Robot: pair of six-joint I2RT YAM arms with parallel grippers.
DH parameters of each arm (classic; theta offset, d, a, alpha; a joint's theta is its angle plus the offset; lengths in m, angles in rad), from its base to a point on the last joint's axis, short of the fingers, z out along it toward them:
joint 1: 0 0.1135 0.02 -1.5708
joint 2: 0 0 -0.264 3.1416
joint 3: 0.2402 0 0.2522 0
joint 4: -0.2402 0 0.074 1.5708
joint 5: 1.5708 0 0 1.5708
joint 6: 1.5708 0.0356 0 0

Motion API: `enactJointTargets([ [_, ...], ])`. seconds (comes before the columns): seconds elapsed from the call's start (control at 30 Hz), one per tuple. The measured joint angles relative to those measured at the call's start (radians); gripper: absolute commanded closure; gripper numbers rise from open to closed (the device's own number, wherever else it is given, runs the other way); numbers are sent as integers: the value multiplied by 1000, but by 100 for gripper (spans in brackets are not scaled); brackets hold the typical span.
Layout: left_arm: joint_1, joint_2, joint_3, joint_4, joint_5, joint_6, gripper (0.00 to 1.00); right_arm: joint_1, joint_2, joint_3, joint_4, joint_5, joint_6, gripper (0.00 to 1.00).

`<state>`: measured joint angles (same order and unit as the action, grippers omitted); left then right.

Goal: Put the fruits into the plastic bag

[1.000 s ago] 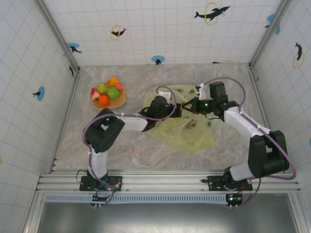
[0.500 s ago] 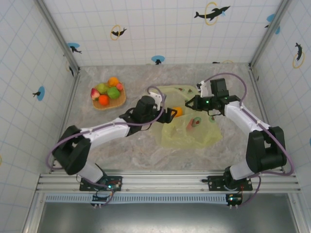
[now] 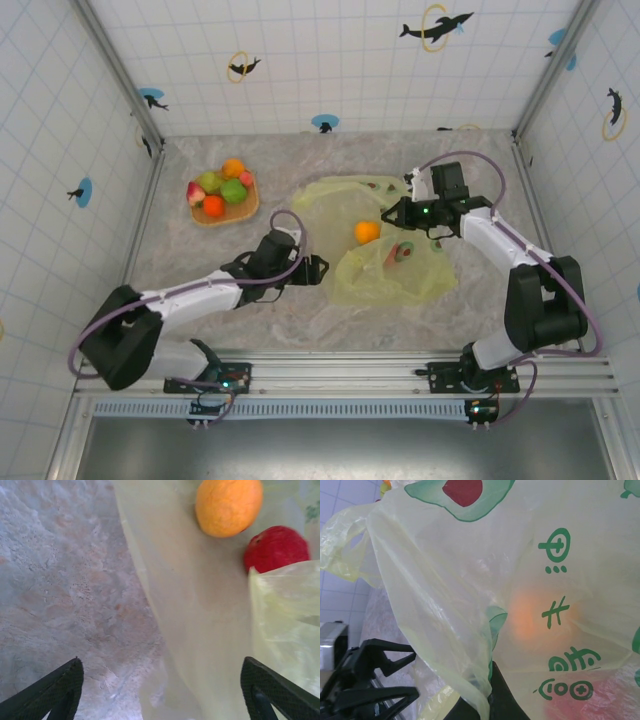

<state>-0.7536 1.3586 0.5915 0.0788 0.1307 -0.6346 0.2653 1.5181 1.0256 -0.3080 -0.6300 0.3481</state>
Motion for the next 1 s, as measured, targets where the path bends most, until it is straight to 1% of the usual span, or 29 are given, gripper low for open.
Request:
enactJointTargets([
  [0.1, 0, 90, 10, 74, 14, -43, 57, 4, 0, 4, 0, 3, 1, 100],
  [0.17, -3, 144, 39, 105, 27, -62, 79, 6, 0, 15, -14, 15, -3, 100],
  [0.23, -8, 167, 64, 129, 45, -73, 97, 12, 0, 42, -48, 52, -22, 100],
  [0.27, -11, 167, 71, 142, 56, -76, 100, 18, 0, 64, -73, 83, -36, 100],
  [0.33, -20, 147, 75, 168, 87, -77, 100, 29, 0, 108, -118, 156, -66, 100],
  [0.47, -33, 52, 76, 209, 181, -85, 100, 53, -11, 175, -193, 301, -121, 100],
  [0.57, -37, 0, 85, 246, 241, -100, 100, 62, -30, 196, -231, 389, -146, 100],
  [0.63, -37, -9, 96, 249, 255, -100, 100, 63, -37, 200, -242, 431, -156, 100],
  [0.73, -37, -9, 100, 229, 244, -89, 89, 64, -37, 200, -244, 470, -159, 100],
  [0.77, -37, -9, 100, 210, 233, -77, 83, 66, -37, 200, -243, 473, -158, 100],
  [0.87, -37, -11, 103, 140, 187, -37, 60, 76, -37, 197, -231, 463, -150, 100],
  [0.9, -37, -14, 104, 121, 174, -22, 54, 76, -37, 193, -220, 454, -146, 100],
  [1.0, -32, -46, 105, 42, 135, 18, 40, 80, -37, 177, -184, 427, -128, 100],
])
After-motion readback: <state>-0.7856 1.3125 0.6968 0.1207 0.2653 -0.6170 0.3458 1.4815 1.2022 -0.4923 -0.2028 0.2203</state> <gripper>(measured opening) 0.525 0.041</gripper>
